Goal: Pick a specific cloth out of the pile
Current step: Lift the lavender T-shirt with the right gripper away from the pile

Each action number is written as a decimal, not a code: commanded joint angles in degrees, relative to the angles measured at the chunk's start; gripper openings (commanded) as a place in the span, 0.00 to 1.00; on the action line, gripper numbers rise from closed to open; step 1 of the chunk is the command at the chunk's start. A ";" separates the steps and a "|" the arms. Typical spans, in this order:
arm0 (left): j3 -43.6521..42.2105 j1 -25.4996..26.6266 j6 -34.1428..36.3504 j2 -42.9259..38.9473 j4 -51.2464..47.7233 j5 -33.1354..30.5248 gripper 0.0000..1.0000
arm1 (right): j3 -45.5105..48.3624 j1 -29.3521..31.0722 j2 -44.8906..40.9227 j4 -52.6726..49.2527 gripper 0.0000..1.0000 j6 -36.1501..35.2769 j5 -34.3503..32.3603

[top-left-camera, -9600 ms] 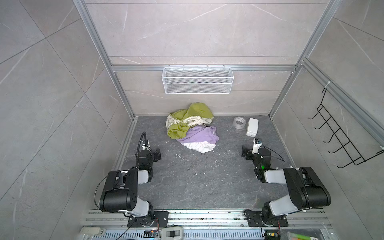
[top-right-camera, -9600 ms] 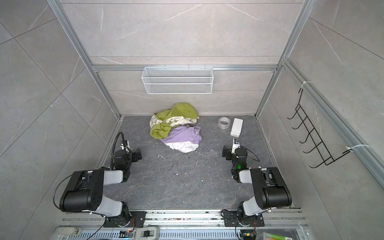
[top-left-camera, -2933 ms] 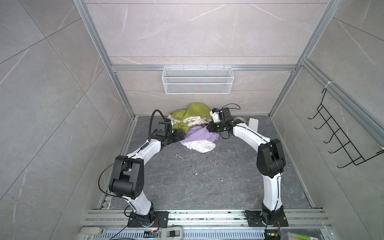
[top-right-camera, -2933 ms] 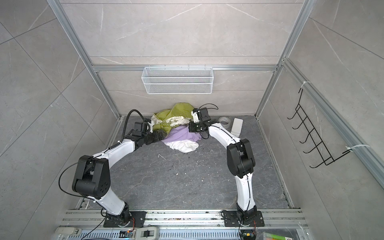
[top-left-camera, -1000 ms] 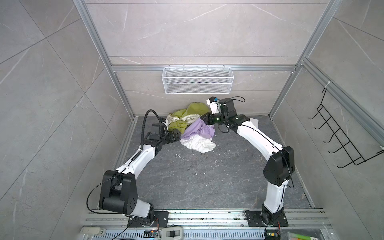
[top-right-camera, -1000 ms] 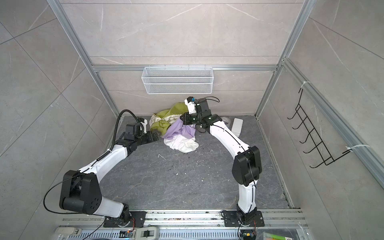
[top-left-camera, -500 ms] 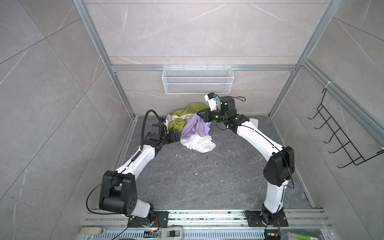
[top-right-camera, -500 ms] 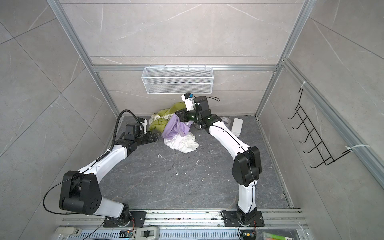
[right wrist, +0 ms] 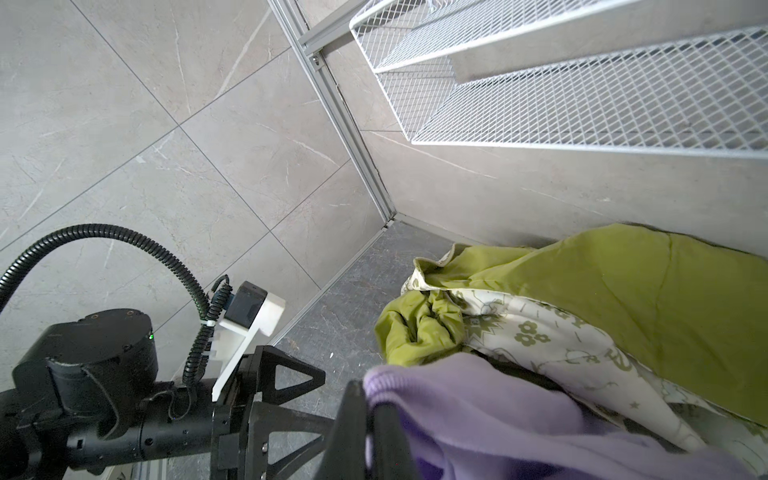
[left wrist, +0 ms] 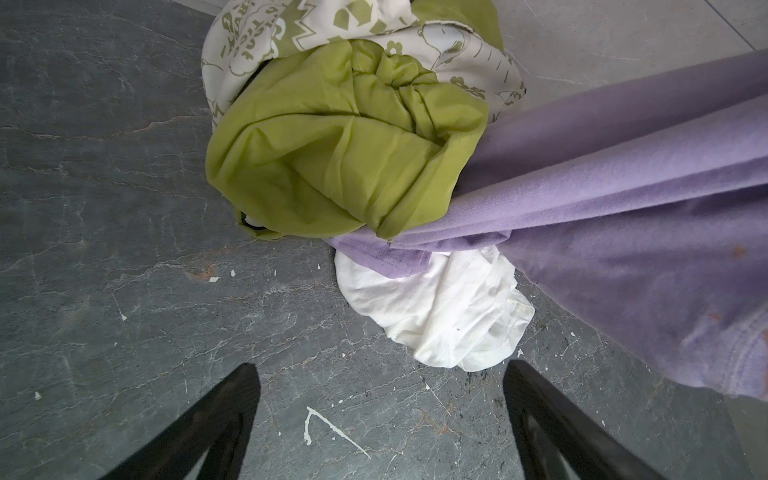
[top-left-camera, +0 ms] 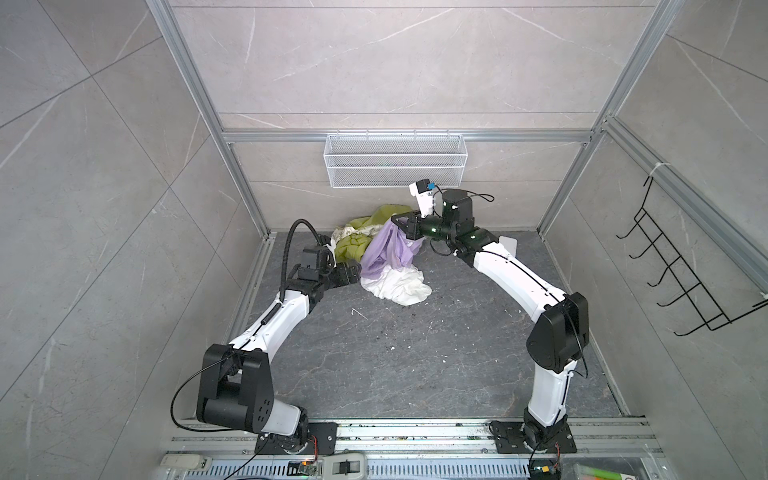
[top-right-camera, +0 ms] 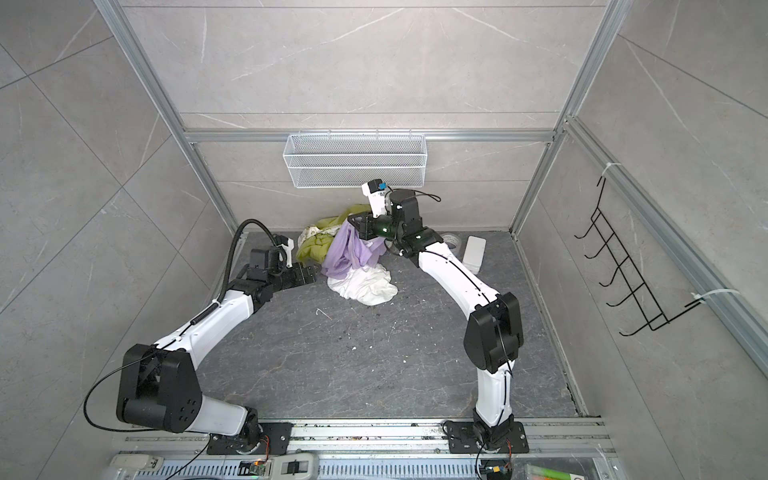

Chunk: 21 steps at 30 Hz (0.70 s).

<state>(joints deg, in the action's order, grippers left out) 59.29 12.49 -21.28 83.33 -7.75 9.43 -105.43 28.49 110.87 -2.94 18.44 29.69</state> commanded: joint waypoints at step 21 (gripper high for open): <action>1.10 -0.28 3.38 -2.27 2.55 -1.16 0.95 | -4.44 0.34 -5.64 7.00 0.00 0.73 2.28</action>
<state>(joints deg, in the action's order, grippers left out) 59.29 12.49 -20.16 82.83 -7.25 8.93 -106.61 28.49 109.36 -1.21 18.44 30.48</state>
